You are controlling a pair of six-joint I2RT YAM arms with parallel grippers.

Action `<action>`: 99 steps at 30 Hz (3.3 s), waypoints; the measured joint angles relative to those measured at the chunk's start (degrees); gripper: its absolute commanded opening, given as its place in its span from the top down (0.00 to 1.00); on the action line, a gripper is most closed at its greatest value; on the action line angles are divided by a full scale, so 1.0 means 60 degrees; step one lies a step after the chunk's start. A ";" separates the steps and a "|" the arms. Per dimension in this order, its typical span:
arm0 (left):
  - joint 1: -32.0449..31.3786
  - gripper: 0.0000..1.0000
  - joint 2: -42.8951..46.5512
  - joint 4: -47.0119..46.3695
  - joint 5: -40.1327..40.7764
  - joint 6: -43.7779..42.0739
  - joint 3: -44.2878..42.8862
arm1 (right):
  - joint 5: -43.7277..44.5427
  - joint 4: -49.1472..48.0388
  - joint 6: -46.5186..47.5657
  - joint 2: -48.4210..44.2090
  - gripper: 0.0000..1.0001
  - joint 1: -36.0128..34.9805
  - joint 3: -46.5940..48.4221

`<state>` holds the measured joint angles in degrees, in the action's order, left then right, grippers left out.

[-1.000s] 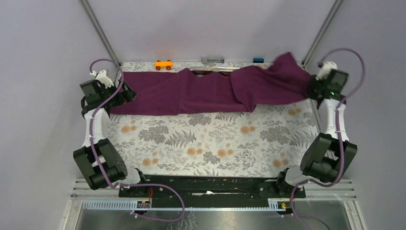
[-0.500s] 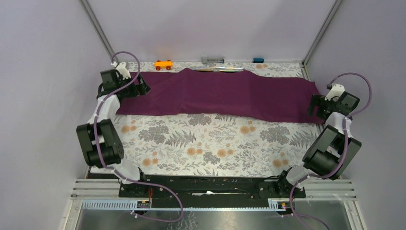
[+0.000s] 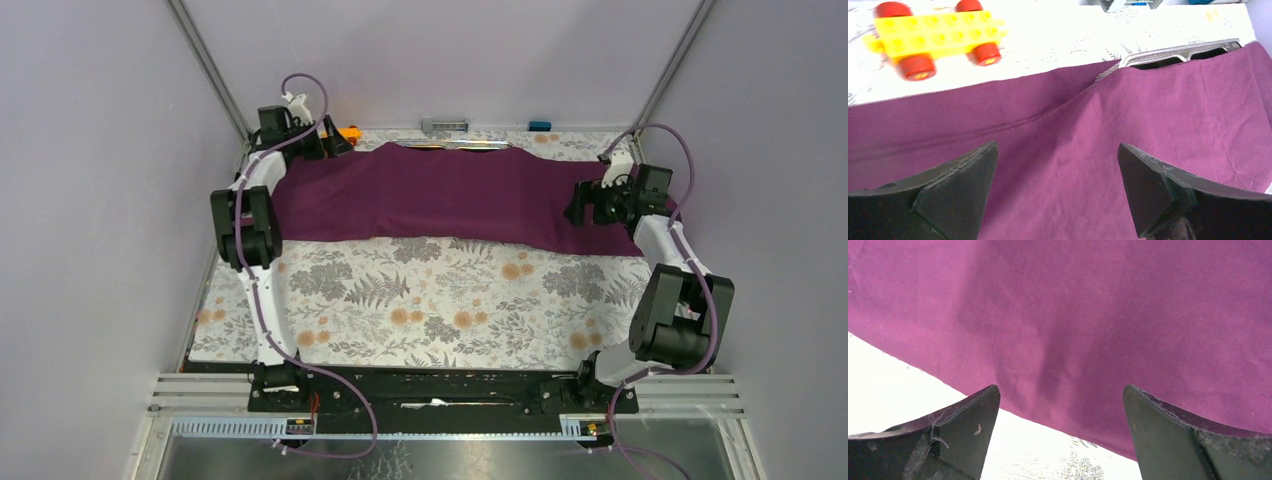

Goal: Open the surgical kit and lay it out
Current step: Open the surgical kit at the center of the board.

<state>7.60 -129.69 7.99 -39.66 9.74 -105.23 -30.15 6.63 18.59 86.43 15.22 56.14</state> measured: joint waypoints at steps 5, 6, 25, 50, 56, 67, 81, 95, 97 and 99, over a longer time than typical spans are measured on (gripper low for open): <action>-0.0342 0.01 -0.1118 0.0029 -0.0867 -0.0076 -0.1082 | 0.0022 0.0299 0.0007 0.0284 0.00 0.0036 0.0346; -0.0433 0.01 -0.1275 -0.0011 -0.1027 -0.0076 -0.1180 | 0.0040 0.0331 0.0007 0.0324 0.01 0.0044 0.0346; -0.0838 0.64 -0.2262 -0.1228 -0.2718 0.0812 -0.1042 | 0.0124 0.1151 0.0113 0.0448 0.01 0.0044 0.0342; -0.0845 1.00 0.0543 -0.0073 -0.2492 -0.1038 0.0277 | 0.0168 0.1381 0.0364 -0.0080 0.00 0.0044 0.0219; -0.1060 1.00 0.1858 0.1137 -0.1982 -0.3224 0.1687 | 0.0164 0.1395 0.0386 -0.0280 0.00 0.0044 0.0215; -0.1985 1.00 0.5071 0.2488 -0.0743 -0.6561 0.6455 | 0.0113 0.1490 0.0401 -0.0627 0.00 0.0044 0.0211; -0.2149 0.12 0.6342 0.2514 0.0521 -0.7326 0.7227 | 0.0076 0.1574 0.0408 -0.0790 0.00 0.0044 0.0058; -0.4193 0.15 0.6339 0.2495 0.2153 -0.8925 0.7016 | 0.0076 0.1599 0.0514 -0.0790 0.00 0.0044 -0.0091; -0.4364 0.19 0.6291 0.2463 0.2481 -0.9143 0.7012 | 0.0073 0.1603 0.0514 -0.0790 0.00 0.0044 -0.0095; -0.4462 0.24 0.6138 0.2430 0.2812 -0.9329 0.7012 | 0.0073 0.1617 0.0525 -0.0790 0.01 0.0044 -0.0095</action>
<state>-19.18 -92.86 22.57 -22.79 -46.24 -63.16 -29.71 16.34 21.74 81.69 15.49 55.57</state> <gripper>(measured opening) 0.823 0.993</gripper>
